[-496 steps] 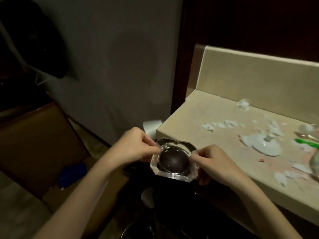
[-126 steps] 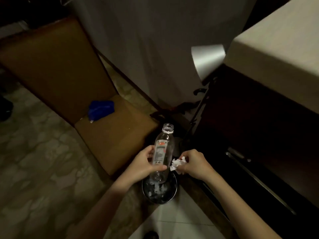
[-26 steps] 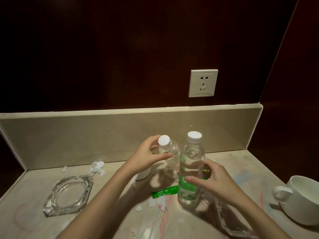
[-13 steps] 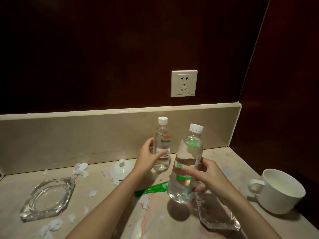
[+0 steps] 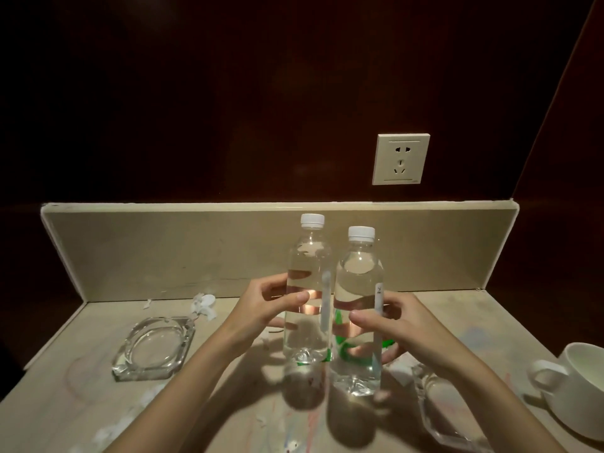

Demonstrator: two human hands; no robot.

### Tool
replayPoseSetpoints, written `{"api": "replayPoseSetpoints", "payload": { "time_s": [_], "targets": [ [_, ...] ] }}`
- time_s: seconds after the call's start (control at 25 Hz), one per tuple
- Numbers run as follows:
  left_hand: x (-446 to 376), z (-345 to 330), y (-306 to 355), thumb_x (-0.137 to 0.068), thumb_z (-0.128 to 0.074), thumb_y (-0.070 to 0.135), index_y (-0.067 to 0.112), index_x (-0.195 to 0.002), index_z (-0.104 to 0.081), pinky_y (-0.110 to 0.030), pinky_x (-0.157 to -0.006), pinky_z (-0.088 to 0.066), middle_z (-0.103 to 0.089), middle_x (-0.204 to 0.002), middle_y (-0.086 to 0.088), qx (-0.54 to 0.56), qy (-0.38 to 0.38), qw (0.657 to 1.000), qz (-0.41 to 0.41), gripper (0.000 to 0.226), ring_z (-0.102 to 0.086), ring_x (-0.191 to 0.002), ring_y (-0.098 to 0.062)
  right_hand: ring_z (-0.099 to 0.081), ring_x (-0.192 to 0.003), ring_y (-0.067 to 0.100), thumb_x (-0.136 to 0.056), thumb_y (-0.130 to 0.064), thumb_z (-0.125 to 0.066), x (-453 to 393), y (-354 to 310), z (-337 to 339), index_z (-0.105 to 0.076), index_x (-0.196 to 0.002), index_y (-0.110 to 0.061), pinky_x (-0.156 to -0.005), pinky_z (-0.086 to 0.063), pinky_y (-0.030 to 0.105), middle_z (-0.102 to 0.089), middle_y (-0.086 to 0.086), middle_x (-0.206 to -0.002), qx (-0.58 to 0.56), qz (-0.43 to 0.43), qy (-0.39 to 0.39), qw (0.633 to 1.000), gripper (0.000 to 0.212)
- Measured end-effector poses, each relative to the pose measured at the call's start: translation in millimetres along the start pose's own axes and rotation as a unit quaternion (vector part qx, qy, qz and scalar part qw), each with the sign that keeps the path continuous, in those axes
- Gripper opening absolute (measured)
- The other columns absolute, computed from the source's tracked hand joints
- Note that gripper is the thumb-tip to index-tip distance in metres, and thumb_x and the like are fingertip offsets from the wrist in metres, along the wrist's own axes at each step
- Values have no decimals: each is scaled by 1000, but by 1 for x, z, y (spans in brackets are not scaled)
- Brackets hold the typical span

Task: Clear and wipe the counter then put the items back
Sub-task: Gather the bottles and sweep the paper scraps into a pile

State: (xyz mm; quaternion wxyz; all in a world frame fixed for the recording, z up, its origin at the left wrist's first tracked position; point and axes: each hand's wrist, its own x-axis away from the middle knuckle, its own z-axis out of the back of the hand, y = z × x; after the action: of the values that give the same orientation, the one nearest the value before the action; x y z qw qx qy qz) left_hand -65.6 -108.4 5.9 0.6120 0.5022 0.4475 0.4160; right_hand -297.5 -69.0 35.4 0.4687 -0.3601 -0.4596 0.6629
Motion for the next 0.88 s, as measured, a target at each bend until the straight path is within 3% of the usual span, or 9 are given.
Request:
{"api": "replayPoseSetpoints", "payload": {
  "time_s": [0.16, 0.32, 0.4, 0.6, 0.72, 0.88],
  "targets": [
    [17, 23, 5, -60, -77, 41, 19, -113, -67, -49, -82, -57, -73, -105, -5, -25, 27, 999, 2, 58, -69, -98, -24, -72, -79, 11, -67, -50, -79, -16, -2, -19, -68, -95, -18, -60, -59, 35, -75, -5, -85, -7, 3, 4, 1000, 44],
    [42, 68, 12, -63, -87, 20, 15, -114, -63, -33, -80, -58, -73, -105, -3, -56, 107, 993, -10, 57, -69, -100, -21, -69, -96, 22, -53, -52, -79, -47, -6, -59, -66, -104, -19, -73, -60, 45, -71, 0, -106, -53, 11, 14, 998, 62],
    [58, 99, 15, -60, -86, 20, 14, -114, -61, -34, -85, -56, -72, -107, -2, -67, 165, 984, -11, 60, -69, -100, -20, -69, -97, 22, -52, -54, -78, -67, -14, -90, -64, -106, -18, -74, -60, 46, -70, 1, -108, -70, 28, -3, 997, 66],
    [105, 178, 14, -48, -91, 36, 16, -114, -58, -45, -94, -52, -68, -111, -2, -127, 340, 932, -3, 77, -66, -104, -18, -66, -97, 19, -70, -43, -78, -123, -44, -179, -60, -103, -16, -80, -58, 47, -66, 6, -104, -78, 75, -32, 994, 47],
    [131, 210, 5, -48, -88, 38, 20, -106, -56, -45, -94, -51, -66, -109, -1, -162, 425, 890, 23, 69, -65, -102, -18, -61, -97, 12, -73, -46, -76, -152, -56, -238, -56, -97, -20, -87, -55, 45, -61, -6, -100, -64, 101, -58, 991, 41],
    [153, 229, -15, -60, -89, 19, 18, -104, -54, -43, -94, -50, -64, -108, 0, -186, 446, 874, 52, 57, -62, -103, -18, -59, -91, 17, -75, -47, -75, -180, -58, -301, -52, -99, -9, -81, -50, 32, -62, 4, -101, -11, 121, -95, 988, 50]
  ]
}}
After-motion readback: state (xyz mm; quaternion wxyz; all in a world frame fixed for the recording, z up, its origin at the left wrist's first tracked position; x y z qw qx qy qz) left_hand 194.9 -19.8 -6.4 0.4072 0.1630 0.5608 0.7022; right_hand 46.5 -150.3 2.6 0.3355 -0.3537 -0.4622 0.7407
